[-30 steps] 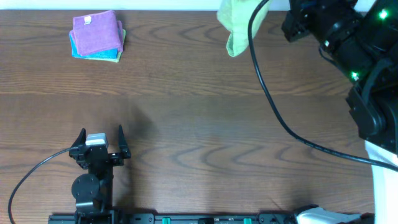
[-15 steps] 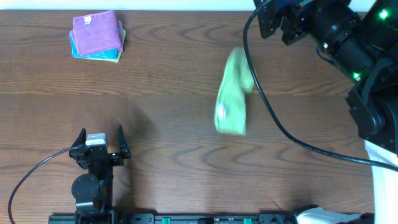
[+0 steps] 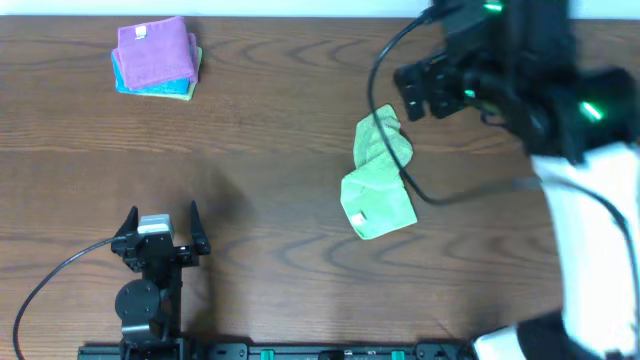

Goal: Fold the cloth
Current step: 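Lower the hanging cloth onto the table center with the right gripper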

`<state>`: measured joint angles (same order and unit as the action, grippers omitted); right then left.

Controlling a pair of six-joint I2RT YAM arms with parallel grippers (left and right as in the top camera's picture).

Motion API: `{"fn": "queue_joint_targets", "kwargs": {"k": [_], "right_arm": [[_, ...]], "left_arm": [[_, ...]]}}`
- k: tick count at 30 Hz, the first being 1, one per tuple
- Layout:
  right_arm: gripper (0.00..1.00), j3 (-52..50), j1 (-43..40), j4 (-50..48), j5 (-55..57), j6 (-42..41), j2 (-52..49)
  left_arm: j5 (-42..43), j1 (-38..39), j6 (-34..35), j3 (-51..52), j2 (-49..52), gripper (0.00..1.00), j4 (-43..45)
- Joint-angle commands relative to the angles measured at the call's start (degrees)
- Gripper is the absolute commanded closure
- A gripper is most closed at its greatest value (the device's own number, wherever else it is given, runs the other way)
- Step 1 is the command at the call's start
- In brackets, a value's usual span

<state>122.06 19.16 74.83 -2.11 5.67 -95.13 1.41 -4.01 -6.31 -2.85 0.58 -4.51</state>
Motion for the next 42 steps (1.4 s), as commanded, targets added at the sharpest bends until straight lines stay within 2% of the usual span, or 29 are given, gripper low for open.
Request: {"fn": "queue_joint_targets", "kwargs": {"k": [1, 5, 7, 12, 17, 21, 23, 26, 30, 33, 36, 42], "right_arm": [[0.01, -1.27, 0.28, 1.40, 1.66, -1.22, -7.41], [0.00, -3.91, 0.46, 3.56, -0.79, -1.33, -13.88], [0.04, -5.99, 0.90, 4.98, -2.23, -0.96, -16.20], [0.04, -14.91, 2.89, 4.09, -2.25, 1.51, -13.84], [0.06, -27.10, 6.32, -2.03, 0.72, 1.75, -1.33], [0.01, -40.85, 7.85, -6.80, 5.07, 1.09, 12.85], [0.01, -48.61, 7.69, -9.31, 7.98, -4.11, 19.26], [0.01, -57.22, 7.26, -14.08, 6.71, -11.37, 23.23], [0.04, -65.05, 7.28, -22.75, -5.55, -15.74, 22.01], [0.09, -68.11, 7.28, -27.32, -7.15, -17.27, 19.52], [0.09, -69.35, 7.28, -31.74, -7.91, -17.46, 15.72], [0.10, -69.35, 7.23, -42.14, -20.20, -17.99, 5.95]], "left_arm": [[-0.74, -0.11, -1.01, 1.99, -0.37, 0.05, -1.07], [-0.76, -0.11, -1.01, 1.99, -0.37, 0.05, -1.07], [-0.76, -0.11, -1.01, 1.99, -0.37, 0.04, -1.07], [-0.76, -0.11, -1.01, 1.99, -0.37, 0.05, -1.07], [-0.76, -0.11, -1.01, 1.99, -0.37, 0.05, -1.07], [-0.76, -0.11, -1.01, 1.99, -0.37, 0.05, -1.07], [-0.76, -0.11, -1.01, 1.99, -0.37, 0.05, -1.07], [-0.76, -0.11, -1.01, 1.99, -0.37, 0.05, -1.07], [-0.76, -0.11, -1.01, 1.99, -0.37, 0.05, -1.07], [-0.76, -0.11, -1.01, 1.99, -0.37, 0.04, -1.07], [-0.76, -0.11, -1.01, 1.99, -0.37, 0.05, -1.07], [-0.76, -0.11, -1.01, 1.99, -0.37, 0.04, -1.07]]}}
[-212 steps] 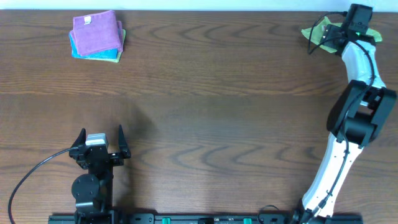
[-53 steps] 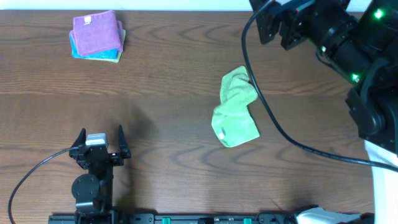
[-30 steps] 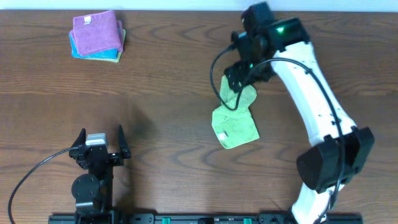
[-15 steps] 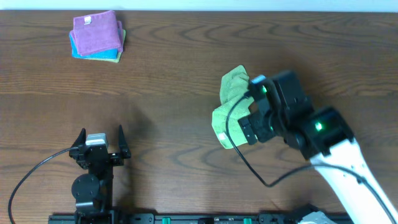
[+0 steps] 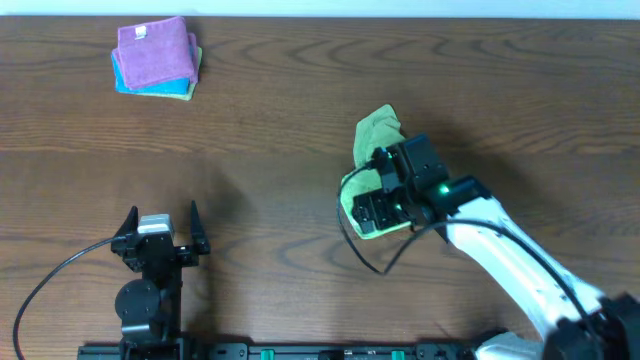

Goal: Fold the cloth
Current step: 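Lower the hanging cloth onto the table center with the right gripper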

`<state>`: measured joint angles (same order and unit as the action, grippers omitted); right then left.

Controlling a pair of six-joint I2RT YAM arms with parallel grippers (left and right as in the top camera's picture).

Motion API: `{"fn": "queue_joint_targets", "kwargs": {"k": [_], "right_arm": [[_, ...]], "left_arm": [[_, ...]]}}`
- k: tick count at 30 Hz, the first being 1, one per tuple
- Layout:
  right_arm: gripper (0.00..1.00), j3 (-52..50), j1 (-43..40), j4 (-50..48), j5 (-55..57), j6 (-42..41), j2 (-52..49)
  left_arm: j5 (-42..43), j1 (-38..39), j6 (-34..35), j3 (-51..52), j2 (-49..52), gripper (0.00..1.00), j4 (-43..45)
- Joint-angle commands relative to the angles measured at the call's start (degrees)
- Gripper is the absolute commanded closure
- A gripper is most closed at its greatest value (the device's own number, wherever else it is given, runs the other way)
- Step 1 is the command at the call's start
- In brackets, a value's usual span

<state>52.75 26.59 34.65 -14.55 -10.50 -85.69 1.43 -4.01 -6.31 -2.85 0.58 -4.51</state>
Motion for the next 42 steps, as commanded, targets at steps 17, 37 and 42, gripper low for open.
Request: {"fn": "queue_joint_targets", "kwargs": {"k": [17, 37, 42], "right_arm": [[0.03, 0.11, -1.44, -19.85, -3.06, -4.63, -11.39], [0.20, 16.85, -0.66, 8.13, 20.00, -0.55, -8.59], [0.19, 15.65, 0.81, 15.72, 24.02, -0.59, -1.51]], "left_arm": [[-0.79, -0.11, -1.01, 1.99, -0.37, 0.05, -1.07], [-0.76, -0.11, -1.01, 1.99, -0.37, 0.04, -1.07], [-0.79, -0.11, -1.01, 1.99, -0.37, 0.05, -1.07]]}}
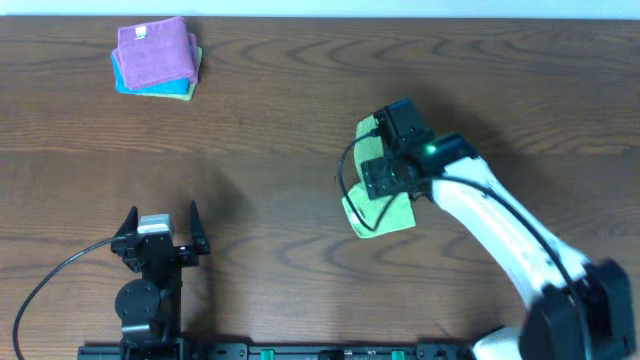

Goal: Fold the cloth
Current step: 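Lower the hanging cloth onto the table center with the right gripper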

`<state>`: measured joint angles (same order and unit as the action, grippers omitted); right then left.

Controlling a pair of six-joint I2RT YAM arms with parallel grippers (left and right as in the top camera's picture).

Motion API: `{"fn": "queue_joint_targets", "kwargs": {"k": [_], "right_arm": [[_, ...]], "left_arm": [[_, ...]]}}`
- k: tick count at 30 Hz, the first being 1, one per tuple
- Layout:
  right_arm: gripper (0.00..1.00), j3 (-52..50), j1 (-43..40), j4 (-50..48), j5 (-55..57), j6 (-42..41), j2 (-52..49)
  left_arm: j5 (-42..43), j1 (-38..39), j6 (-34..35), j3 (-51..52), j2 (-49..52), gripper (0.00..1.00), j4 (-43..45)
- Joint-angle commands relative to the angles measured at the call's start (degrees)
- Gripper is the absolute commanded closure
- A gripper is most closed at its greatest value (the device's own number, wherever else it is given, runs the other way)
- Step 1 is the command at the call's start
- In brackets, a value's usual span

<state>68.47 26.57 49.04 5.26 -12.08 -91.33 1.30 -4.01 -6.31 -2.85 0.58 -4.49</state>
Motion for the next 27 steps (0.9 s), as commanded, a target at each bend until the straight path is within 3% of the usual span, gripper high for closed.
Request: {"fn": "queue_joint_targets", "kwargs": {"k": [1, 7, 14, 21, 27], "right_arm": [[0.20, -1.27, 0.92, 2.10, 4.22, 0.94, 5.55], [0.22, -10.73, 0.92, 1.29, 0.35, -1.66, 9.92], [0.25, -16.85, 2.99, -8.96, -0.26, 1.53, 9.38], [0.22, -16.85, 8.13, -13.99, 8.15, 11.23, 4.90], [0.20, -16.74, 14.08, -15.37, 19.43, 13.53, -1.36]], "left_arm": [[-0.66, -0.11, -1.01, 1.99, -0.37, 0.04, -1.09], [-0.66, -0.11, -1.01, 1.99, -0.37, 0.05, -1.09], [-0.66, -0.11, -1.01, 1.99, -0.37, 0.05, -1.09], [-0.66, -0.11, -1.01, 1.99, -0.37, 0.05, -1.09], [-0.66, -0.11, -1.01, 1.99, -0.37, 0.05, -1.09]]}}
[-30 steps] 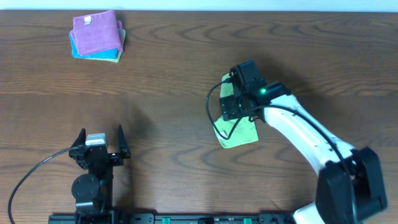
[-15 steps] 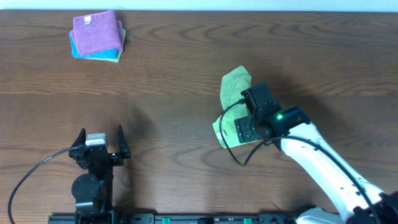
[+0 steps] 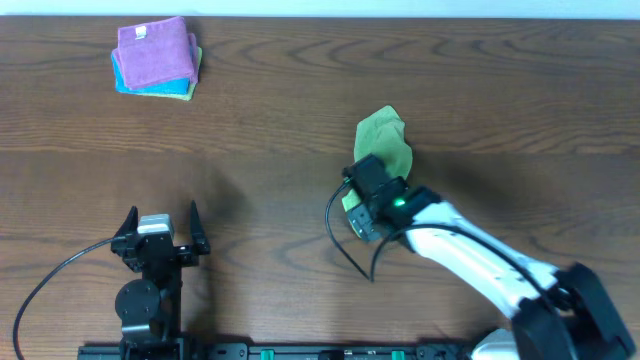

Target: Fold the cloth

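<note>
The green cloth (image 3: pixel 385 140) lies crumpled right of the table's middle. Only its rear lobe and a small bit at the front left show. My right gripper (image 3: pixel 360 200) is low over the front part of the cloth and covers it. Its fingers are hidden under its own black head, so the overhead view does not show whether they hold cloth. My left gripper (image 3: pixel 163 210) rests at the front left, far from the cloth. It is open, with nothing between its fingers.
A stack of folded cloths (image 3: pixel 155 55), purple on top of blue and green, sits at the back left corner. The brown wooden table (image 3: pixel 260 130) stretches between the stack and the green cloth. A black cable loops from the right arm over the table in front of the cloth.
My right gripper has moved from over the cloth's rear-middle part to over its front part. The rear lobe now shows and the front lobe is covered. The left arm has not moved.
First my right arm was up at the back right, clear of the cloth, which lay in two crumpled lobes. Then the gripper was down over the front lobe, then over the rear-middle part, and now over the front lobe again. The left arm stayed parked throughout.
</note>
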`<state>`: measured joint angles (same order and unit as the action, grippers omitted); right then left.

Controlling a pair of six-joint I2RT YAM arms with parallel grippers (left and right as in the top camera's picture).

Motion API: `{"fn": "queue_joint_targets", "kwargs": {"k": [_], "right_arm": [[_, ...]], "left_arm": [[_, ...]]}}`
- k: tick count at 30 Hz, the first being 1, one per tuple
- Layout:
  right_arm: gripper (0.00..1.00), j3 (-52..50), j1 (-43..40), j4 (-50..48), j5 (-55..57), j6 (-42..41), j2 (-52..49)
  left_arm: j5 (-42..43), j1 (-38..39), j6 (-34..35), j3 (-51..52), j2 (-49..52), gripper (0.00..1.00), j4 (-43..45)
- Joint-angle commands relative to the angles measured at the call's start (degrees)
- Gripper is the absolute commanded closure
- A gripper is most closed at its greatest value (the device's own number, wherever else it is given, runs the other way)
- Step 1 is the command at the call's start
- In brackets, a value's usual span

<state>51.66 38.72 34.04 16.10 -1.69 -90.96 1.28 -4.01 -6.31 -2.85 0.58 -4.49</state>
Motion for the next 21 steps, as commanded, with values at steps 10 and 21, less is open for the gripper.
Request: {"fn": "queue_joint_targets", "kwargs": {"k": [10, 21], "right_arm": [[0.19, 0.09, 3.45, -5.81, 26.53, 6.64, -3.13], [0.27, 0.09, 2.49, -12.35, 26.75, 12.09, -7.02]], "left_arm": [[-0.63, -0.11, -1.01, 1.99, -0.37, 0.05, -1.09], [-0.63, -0.11, -1.01, 1.99, -0.37, 0.05, -1.09]]}}
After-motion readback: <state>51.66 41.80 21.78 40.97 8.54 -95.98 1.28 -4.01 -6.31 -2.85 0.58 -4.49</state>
